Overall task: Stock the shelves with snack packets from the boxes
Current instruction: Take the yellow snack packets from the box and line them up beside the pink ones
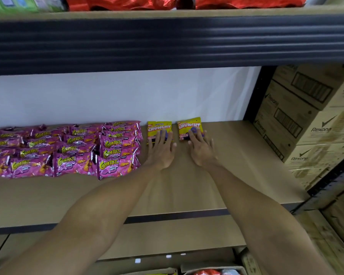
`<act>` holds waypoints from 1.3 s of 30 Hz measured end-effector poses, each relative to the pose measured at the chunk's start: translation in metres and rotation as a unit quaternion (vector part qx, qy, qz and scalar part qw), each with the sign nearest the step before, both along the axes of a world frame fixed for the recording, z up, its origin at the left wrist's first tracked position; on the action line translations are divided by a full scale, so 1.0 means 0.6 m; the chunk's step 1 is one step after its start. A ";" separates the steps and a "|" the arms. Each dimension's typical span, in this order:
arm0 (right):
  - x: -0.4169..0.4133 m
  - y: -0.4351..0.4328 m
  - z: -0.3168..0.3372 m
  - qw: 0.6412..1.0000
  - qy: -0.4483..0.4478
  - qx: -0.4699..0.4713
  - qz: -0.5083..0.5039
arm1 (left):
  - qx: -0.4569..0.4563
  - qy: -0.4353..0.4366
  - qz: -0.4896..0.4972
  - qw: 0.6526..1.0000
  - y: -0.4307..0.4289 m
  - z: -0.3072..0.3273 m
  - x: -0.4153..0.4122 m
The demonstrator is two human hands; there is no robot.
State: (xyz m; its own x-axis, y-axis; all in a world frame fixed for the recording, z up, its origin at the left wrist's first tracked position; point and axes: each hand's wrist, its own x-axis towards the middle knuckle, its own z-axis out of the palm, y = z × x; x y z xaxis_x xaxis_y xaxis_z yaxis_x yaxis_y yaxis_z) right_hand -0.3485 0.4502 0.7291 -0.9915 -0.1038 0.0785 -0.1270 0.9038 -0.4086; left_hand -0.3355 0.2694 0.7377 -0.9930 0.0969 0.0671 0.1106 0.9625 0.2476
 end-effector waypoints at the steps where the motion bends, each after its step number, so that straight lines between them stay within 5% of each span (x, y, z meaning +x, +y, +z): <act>1: 0.009 0.000 0.002 1.000 0.007 -0.004 -0.002 | -0.004 0.014 -0.012 1.000 0.000 0.002 0.007; 7: 0.091 -0.025 0.015 0.997 0.015 -0.069 0.004 | 0.033 0.078 -0.063 0.994 -0.002 0.023 0.100; 14: 0.254 -0.073 0.049 0.986 -0.027 -0.161 0.013 | 0.177 0.164 -0.070 0.968 -0.050 0.036 0.275; 23: 0.481 -0.194 0.027 0.966 0.122 -0.222 0.054 | 0.267 0.121 -0.080 0.953 -0.190 -0.011 0.481; 29: 0.600 -0.296 -0.081 0.972 0.037 -0.231 0.017 | 0.283 0.003 -0.074 0.956 -0.273 -0.090 0.586; 34: 0.690 -0.358 -0.185 0.976 -0.044 -0.213 -0.028 | 0.196 -0.118 -0.059 0.972 -0.335 -0.165 0.645; 39: 0.769 -0.373 -0.278 0.964 -0.153 -0.199 -0.085 | 0.165 -0.263 -0.027 0.950 -0.383 -0.265 0.692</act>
State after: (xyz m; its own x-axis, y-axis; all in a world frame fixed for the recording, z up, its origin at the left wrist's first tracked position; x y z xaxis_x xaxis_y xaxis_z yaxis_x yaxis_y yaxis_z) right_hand 0.1132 0.2267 0.5623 -0.9745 0.0396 -0.2210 0.1907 0.6655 -0.7216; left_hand 0.0799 0.0396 0.5788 -0.8921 0.2090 -0.4005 -0.0641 0.8191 0.5701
